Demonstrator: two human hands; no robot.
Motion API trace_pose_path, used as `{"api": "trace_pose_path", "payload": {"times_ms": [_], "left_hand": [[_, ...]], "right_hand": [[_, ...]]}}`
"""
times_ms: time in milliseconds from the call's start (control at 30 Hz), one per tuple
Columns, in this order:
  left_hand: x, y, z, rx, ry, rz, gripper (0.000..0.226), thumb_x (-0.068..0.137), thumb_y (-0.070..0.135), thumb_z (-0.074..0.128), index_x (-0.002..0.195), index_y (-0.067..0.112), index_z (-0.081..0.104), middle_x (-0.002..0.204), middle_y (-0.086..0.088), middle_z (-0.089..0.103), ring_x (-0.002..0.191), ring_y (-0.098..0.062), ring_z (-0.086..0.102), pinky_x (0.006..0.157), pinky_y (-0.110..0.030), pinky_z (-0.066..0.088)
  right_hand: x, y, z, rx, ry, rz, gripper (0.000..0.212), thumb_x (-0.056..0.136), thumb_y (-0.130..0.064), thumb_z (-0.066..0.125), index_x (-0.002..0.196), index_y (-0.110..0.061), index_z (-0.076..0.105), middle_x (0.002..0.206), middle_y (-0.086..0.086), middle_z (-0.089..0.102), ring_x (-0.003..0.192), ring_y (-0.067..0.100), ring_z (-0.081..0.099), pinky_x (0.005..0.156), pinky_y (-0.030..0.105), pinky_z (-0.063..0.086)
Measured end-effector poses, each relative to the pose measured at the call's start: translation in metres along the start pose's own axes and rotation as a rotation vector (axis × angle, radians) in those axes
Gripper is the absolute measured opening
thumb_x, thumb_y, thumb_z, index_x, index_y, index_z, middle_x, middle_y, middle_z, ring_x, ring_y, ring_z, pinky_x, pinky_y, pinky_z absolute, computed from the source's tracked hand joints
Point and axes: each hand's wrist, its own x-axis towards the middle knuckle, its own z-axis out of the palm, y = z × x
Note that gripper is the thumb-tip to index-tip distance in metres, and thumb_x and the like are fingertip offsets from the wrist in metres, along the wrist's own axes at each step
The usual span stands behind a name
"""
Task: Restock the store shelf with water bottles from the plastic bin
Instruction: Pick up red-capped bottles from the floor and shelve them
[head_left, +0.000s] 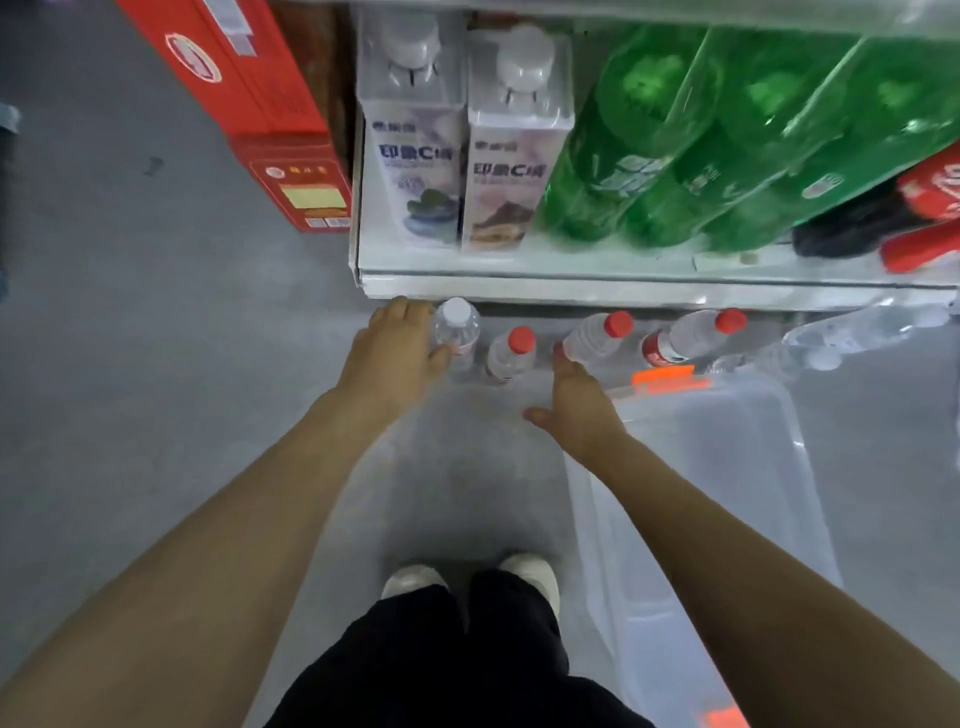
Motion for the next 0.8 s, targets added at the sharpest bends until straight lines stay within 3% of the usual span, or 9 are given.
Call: {"api": "trace_pose_path", "payload": {"times_ms": [267, 433, 567, 700, 800], "left_hand": [[0.066, -0.014, 0.048, -0.085, -0.007, 0.09, 0.055, 0.09, 0.031, 0.057, 0.137, 0.01, 0.038, 0.141, -0.011, 0.041, 0.127, -0.028, 0.039, 0.104, -0.034, 0.031], [0.08, -0.019, 0.056, -0.134, -0.005, 0.084, 0.041, 0.085, 0.031, 0.064, 0.12, 0.017, 0.049, 0.12, -0.007, 0.058, 0.105, -0.024, 0.052, 0.081, -0.027, 0.036], [0.082, -0.02, 0.055, -0.171, -0.011, 0.096, 0.04, 0.084, 0.029, 0.065, 0.117, 0.014, 0.049, 0.115, -0.01, 0.06, 0.103, -0.026, 0.053, 0.083, -0.032, 0.042], [0.078, -0.02, 0.051, -0.167, -0.002, 0.07, 0.038, 0.086, 0.031, 0.062, 0.117, 0.012, 0.047, 0.114, -0.012, 0.059, 0.103, -0.028, 0.052, 0.08, -0.032, 0.039], [0.065, -0.019, 0.039, -0.182, 0.016, 0.065, 0.04, 0.087, 0.032, 0.061, 0.119, 0.012, 0.047, 0.116, -0.011, 0.059, 0.105, -0.027, 0.052, 0.083, -0.032, 0.04]], "right_hand": [[0.082, 0.017, 0.033, 0.114, 0.133, -0.096, 0.064, 0.075, -0.022, 0.076, 0.13, -0.009, 0.047, 0.128, 0.013, 0.055, 0.117, 0.029, 0.052, 0.099, 0.033, 0.037], [0.099, 0.029, 0.044, 0.189, 0.195, -0.191, 0.066, 0.075, -0.019, 0.077, 0.133, -0.01, 0.048, 0.132, 0.01, 0.055, 0.121, 0.027, 0.051, 0.1, 0.028, 0.035], [0.1, 0.031, 0.044, 0.275, 0.177, -0.207, 0.064, 0.075, -0.019, 0.076, 0.132, -0.012, 0.048, 0.129, 0.007, 0.058, 0.117, 0.025, 0.053, 0.099, 0.03, 0.04], [0.095, 0.033, 0.041, 0.288, 0.18, -0.202, 0.058, 0.075, -0.016, 0.076, 0.128, -0.011, 0.052, 0.122, 0.007, 0.062, 0.11, 0.023, 0.057, 0.089, 0.021, 0.038], [0.08, 0.034, 0.036, 0.33, 0.192, -0.18, 0.055, 0.077, -0.02, 0.075, 0.127, -0.011, 0.053, 0.122, 0.007, 0.061, 0.111, 0.023, 0.056, 0.093, 0.025, 0.04]]}}
